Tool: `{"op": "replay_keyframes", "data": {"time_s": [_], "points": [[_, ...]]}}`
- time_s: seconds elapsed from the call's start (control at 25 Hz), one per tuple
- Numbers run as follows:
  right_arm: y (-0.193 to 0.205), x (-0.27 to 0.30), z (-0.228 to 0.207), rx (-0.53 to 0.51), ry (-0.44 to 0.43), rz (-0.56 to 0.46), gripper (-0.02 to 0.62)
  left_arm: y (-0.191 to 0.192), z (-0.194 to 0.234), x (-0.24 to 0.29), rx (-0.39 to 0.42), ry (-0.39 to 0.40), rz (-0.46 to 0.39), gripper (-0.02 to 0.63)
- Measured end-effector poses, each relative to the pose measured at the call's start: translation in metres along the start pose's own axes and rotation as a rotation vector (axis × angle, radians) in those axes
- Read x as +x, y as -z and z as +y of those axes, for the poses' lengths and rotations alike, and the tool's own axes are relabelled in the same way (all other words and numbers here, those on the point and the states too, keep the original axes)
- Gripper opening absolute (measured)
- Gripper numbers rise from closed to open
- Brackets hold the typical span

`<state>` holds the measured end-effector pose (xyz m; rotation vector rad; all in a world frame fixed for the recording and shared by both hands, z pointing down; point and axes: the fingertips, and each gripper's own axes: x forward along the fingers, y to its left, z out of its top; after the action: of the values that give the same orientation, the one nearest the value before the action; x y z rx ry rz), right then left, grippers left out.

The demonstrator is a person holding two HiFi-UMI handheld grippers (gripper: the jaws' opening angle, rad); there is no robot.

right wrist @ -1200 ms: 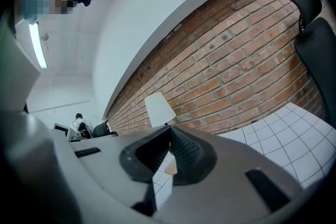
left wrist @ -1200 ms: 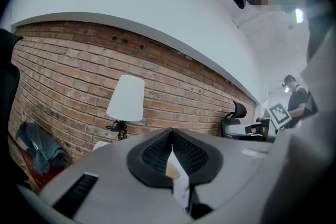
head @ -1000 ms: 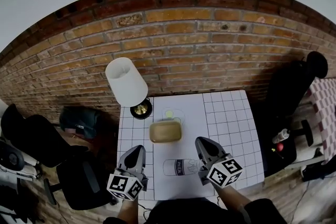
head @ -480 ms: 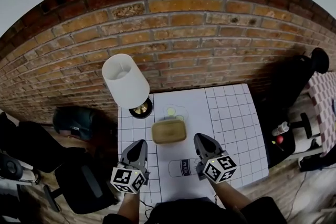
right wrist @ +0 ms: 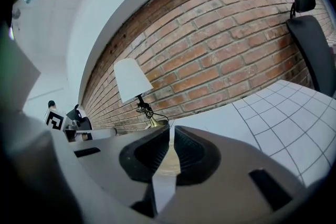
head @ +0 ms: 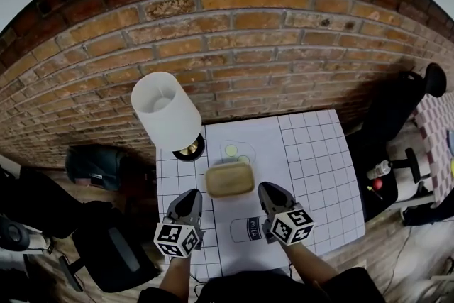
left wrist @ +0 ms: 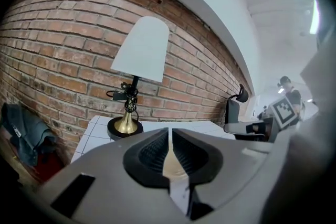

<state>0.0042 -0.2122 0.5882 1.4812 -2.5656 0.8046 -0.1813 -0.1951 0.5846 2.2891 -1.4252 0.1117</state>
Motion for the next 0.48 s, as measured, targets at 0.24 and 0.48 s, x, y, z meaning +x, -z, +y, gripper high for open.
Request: {"op": "replay_keyframes", "data": {"time_s": [0.24, 0.48], "points": [[0.016, 0.015, -0.012, 0.015, 0.018, 0.043, 0.006, 0.015, 0.009, 0.016, -0.023, 0.010, 0.041, 0.037], [0.028, 0.028, -0.017, 0.038, 0.017, 0.089, 0.133, 0.036, 0.012, 0.029, -0.052, 0.023, 0.115, 0.134]]}}
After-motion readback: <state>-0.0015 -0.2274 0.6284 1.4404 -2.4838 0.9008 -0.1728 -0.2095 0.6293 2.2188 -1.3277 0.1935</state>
